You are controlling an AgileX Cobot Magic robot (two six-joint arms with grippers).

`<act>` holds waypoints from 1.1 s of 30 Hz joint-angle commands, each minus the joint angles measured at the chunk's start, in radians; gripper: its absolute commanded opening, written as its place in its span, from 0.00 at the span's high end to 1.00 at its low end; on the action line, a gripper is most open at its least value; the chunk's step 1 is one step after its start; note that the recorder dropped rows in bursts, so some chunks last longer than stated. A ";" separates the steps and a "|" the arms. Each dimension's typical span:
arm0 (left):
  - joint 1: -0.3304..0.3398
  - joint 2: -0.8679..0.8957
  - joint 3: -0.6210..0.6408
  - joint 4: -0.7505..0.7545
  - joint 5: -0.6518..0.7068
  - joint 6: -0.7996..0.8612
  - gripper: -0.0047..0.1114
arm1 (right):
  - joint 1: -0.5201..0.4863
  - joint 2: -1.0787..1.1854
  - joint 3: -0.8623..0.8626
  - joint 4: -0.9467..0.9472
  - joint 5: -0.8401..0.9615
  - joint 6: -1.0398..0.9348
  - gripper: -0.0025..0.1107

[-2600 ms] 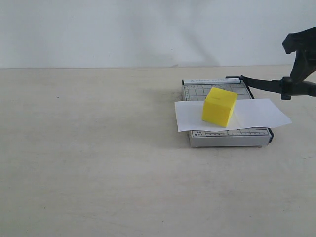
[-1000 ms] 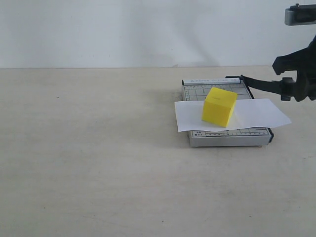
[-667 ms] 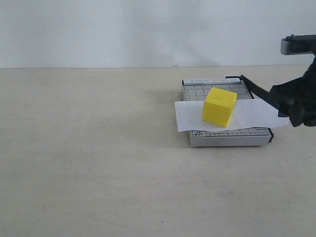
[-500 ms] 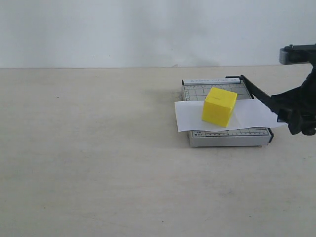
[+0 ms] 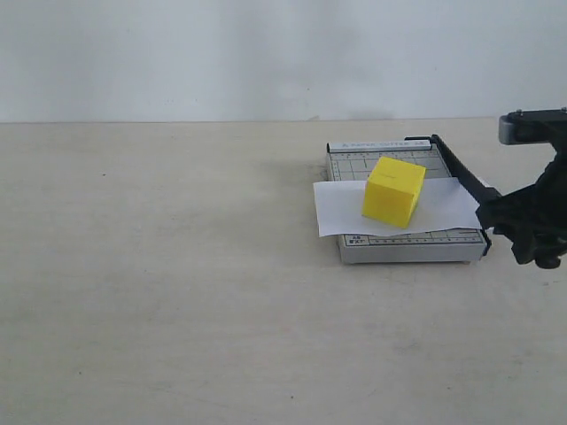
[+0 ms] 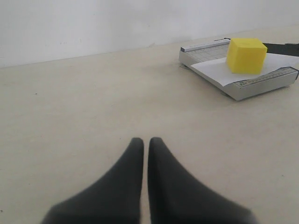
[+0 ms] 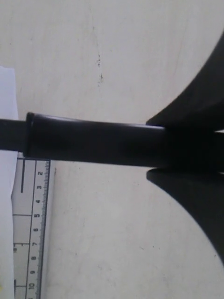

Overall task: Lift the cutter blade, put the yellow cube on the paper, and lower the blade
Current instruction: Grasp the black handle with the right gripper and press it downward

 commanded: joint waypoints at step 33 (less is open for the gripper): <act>0.003 0.003 0.003 0.005 0.001 0.002 0.92 | 0.000 0.009 0.207 0.048 -0.238 -0.019 0.98</act>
